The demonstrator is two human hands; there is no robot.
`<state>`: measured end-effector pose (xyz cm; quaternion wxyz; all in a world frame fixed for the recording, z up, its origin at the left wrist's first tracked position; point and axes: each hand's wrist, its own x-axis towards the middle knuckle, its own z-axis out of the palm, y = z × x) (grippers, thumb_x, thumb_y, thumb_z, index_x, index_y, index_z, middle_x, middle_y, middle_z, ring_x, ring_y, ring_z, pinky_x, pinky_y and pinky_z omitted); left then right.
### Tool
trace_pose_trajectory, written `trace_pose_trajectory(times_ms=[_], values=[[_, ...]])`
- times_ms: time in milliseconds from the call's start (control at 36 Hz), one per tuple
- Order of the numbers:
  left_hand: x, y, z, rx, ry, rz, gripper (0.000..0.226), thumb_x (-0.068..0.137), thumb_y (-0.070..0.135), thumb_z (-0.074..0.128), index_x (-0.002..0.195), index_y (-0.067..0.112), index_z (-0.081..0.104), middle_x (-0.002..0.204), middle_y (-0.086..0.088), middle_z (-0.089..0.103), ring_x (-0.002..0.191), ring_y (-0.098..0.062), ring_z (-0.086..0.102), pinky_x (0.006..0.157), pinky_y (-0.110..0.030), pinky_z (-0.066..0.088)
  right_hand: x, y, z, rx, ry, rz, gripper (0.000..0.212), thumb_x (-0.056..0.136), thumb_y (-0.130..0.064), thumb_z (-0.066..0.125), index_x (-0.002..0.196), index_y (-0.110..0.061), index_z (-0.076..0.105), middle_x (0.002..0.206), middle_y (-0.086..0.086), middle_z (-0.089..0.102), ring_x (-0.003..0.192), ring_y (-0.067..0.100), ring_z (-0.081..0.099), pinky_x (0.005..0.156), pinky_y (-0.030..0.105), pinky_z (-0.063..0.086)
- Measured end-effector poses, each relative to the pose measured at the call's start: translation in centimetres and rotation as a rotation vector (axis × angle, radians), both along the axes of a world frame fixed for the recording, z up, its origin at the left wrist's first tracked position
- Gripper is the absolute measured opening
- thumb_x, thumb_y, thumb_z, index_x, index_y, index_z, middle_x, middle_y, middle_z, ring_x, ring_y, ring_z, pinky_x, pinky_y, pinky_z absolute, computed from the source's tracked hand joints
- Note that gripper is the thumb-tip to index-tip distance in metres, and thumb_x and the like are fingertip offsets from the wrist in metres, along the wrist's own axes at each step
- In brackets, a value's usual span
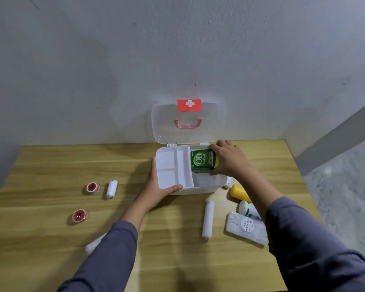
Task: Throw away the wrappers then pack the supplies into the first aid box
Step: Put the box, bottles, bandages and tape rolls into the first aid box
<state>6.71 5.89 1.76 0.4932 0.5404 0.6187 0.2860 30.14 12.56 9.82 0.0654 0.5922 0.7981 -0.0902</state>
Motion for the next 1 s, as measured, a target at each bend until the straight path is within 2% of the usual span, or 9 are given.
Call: trace_pose_trajectory(times_ms=[111,194,306,472,583,750,889,1000], values=[[0.2,0.1,0.0,0.027,-0.032,0.002,0.122,0.059,0.043,0.087,0.146,0.039,0.001,0.147,0.009,0.032,0.134,-0.013,0.034,0.111,-0.040,0.034,-1.2,0.3,-0.6,0.008,-0.052,0.074,0.078,0.064,-0.042,0.075,0.131,-0.018,0.042,0.123,0.007,0.050,0.115,0.026,0.042,0.093,0.037,0.037],[0.1,0.0,-0.1,0.006,-0.029,0.020,0.129,0.051,0.055,0.085,0.146,0.042,-0.002,0.151,0.005,0.030,0.137,-0.016,0.033,0.112,-0.047,0.035,-1.8,0.5,-1.0,0.012,-0.034,0.091,0.083,0.065,-0.043,0.074,0.134,-0.017,0.037,0.127,0.008,0.046,0.118,0.026,0.040,0.094,0.037,0.037],[0.0,0.0,-0.2,-0.011,-0.023,0.024,0.132,0.049,0.061,0.083,0.145,0.044,-0.006,0.154,0.004,0.026,0.139,-0.017,0.031,0.112,-0.047,0.033,-1.7,0.3,-1.1,0.063,0.024,0.078,0.088,0.065,-0.046,0.074,0.137,-0.019,0.031,0.133,0.007,0.041,0.123,0.027,0.036,0.097,0.040,0.037],[0.0,0.1,-0.3,-0.009,-0.011,0.010,0.131,0.051,0.060,0.082,0.145,0.044,-0.006,0.154,0.005,0.026,0.138,-0.017,0.031,0.112,-0.047,0.034,-0.3,-0.2,-1.5,-0.003,0.086,0.033,0.079,0.069,-0.036,0.074,0.135,-0.018,0.036,0.127,0.011,0.047,0.114,0.028,0.044,0.088,0.039,0.045],[-0.2,0.1,-0.5,-0.007,-0.008,0.015,0.129,0.050,0.062,0.084,0.144,0.049,-0.003,0.152,0.004,0.029,0.137,-0.019,0.034,0.109,-0.050,0.038,-0.7,-0.2,-2.3,0.021,0.091,0.030,0.074,0.072,-0.032,0.072,0.135,-0.018,0.036,0.128,0.012,0.049,0.114,0.030,0.046,0.090,0.038,0.041],[-0.2,0.3,-0.8,0.027,-0.037,0.014,0.124,0.054,0.052,0.086,0.144,0.046,0.002,0.147,0.006,0.034,0.133,-0.017,0.038,0.107,-0.049,0.040,-2.1,-0.2,-3.7,-0.036,0.218,-0.011,0.078,0.070,-0.027,0.075,0.136,-0.019,0.034,0.135,0.011,0.041,0.128,0.030,0.034,0.084,0.045,0.050],[-0.2,0.2,-0.8,0.035,-0.040,0.026,0.126,0.053,0.054,0.084,0.145,0.045,-0.001,0.150,0.007,0.030,0.135,-0.015,0.034,0.111,-0.045,0.036,-2.6,-0.5,-4.8,-0.027,0.391,-0.080,0.077,0.067,-0.019,0.077,0.134,-0.011,0.039,0.129,0.018,0.041,0.119,0.035,0.039,0.098,0.039,0.038],[-0.1,0.2,-0.8,0.041,-0.048,0.017,0.122,0.057,0.047,0.086,0.144,0.045,0.002,0.148,0.008,0.031,0.134,-0.015,0.035,0.110,-0.042,0.036,-2.5,-1.4,-5.6,-0.028,0.472,-0.226,0.068,0.069,-0.012,0.077,0.128,-0.004,0.045,0.124,0.018,0.043,0.113,0.031,0.044,0.091,0.032,0.040]])
